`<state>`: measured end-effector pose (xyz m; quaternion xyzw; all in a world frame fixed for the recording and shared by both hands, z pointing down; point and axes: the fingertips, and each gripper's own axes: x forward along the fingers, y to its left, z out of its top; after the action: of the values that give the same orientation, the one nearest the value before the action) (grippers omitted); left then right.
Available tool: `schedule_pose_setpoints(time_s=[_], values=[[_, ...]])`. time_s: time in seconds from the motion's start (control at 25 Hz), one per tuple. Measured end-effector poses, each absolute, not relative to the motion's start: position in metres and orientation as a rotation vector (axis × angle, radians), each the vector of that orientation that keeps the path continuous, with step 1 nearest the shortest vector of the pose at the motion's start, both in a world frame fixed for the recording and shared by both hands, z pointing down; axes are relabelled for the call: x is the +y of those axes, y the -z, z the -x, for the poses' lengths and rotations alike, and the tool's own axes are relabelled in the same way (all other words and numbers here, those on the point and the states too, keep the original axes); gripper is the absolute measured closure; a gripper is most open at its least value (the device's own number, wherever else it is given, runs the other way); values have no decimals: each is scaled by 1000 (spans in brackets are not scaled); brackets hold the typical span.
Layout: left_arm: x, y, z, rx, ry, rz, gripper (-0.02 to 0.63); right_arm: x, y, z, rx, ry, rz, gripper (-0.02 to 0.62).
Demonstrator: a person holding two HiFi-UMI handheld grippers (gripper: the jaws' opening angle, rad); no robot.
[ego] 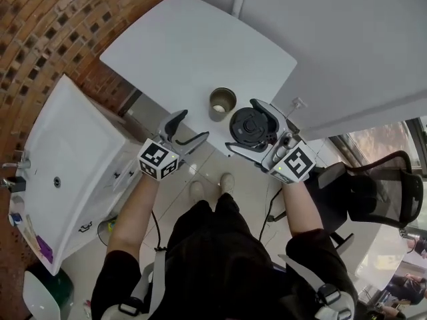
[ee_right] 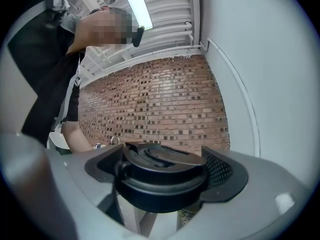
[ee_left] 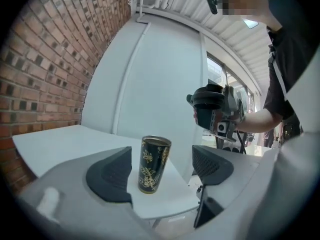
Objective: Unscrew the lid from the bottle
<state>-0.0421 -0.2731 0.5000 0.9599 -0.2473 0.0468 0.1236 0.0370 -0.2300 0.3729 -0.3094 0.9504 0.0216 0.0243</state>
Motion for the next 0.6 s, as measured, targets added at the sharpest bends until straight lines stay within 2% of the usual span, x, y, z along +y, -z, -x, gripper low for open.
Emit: schedule_pose_setpoints(time_s=[0.2,0.28,0.32,0.36,0.4,0.6], values=[[-237,-460,51,-732,-139,-2861,232,-190,-345,-42,2916,-118,967,112],[-220,-450,54,-752,-138,-2867,258,-171,-341,-44,2922,-134,962,112],[-212,-445,55,-774,-135,-2864,341,-161,-339,-45,2928,-140,959,112],[-204,-439,56,-793,-129,-2861,502,-150,-337,-47,2934,-146,954,112],[-194,-434,56,-799,-122,-2858,604,-138,-336,-48,2940,-149,948,112],[-141,-409,34,-821,-82,-2882,604,-78,-328,-65,2950,-142,920,112]])
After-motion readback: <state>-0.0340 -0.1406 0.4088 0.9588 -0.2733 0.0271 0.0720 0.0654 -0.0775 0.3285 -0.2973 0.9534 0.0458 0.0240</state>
